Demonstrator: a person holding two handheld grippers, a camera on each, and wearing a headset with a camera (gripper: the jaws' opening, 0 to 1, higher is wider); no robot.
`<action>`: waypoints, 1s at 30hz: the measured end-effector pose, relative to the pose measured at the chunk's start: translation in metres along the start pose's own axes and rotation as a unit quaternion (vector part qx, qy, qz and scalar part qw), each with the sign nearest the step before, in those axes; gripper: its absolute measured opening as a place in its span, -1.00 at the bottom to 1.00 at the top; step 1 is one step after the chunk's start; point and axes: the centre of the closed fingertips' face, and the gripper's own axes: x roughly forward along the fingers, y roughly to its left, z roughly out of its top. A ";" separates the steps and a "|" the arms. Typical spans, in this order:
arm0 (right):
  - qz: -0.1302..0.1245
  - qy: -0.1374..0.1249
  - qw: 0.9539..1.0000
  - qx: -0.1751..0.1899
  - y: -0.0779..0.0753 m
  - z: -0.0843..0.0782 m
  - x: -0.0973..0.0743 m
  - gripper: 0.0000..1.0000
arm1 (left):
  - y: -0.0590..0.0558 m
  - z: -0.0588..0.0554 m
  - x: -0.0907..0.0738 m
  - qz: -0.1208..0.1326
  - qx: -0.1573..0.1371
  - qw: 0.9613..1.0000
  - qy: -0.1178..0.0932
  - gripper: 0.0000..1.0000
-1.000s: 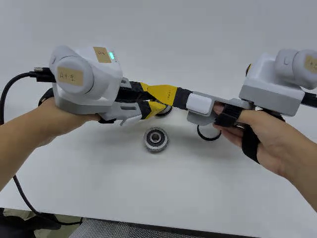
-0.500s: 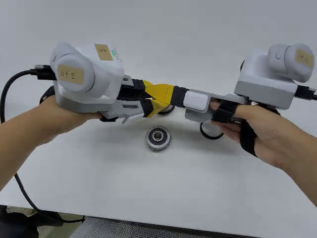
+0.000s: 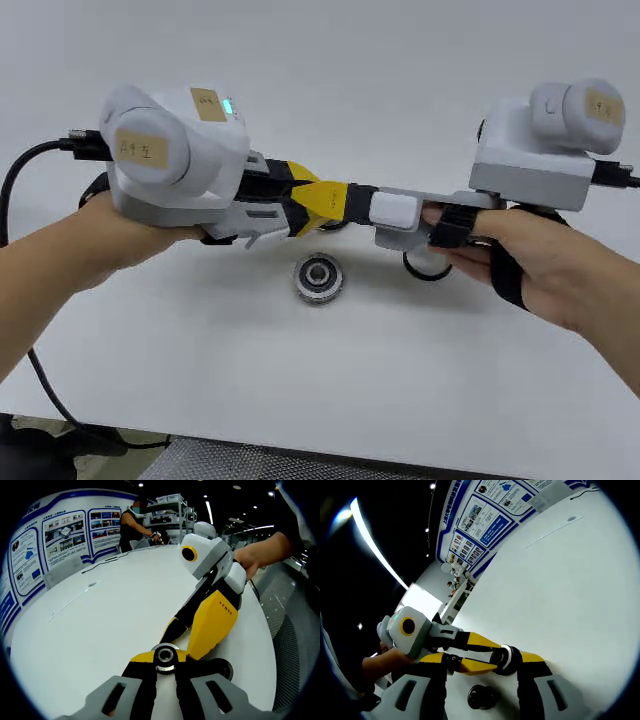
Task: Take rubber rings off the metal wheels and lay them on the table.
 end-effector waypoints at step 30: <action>0.005 -0.009 0.998 0.063 -0.010 -0.008 -0.011 -0.25 | 0.000 0.000 0.000 -0.001 -0.001 1.000 0.000 -0.75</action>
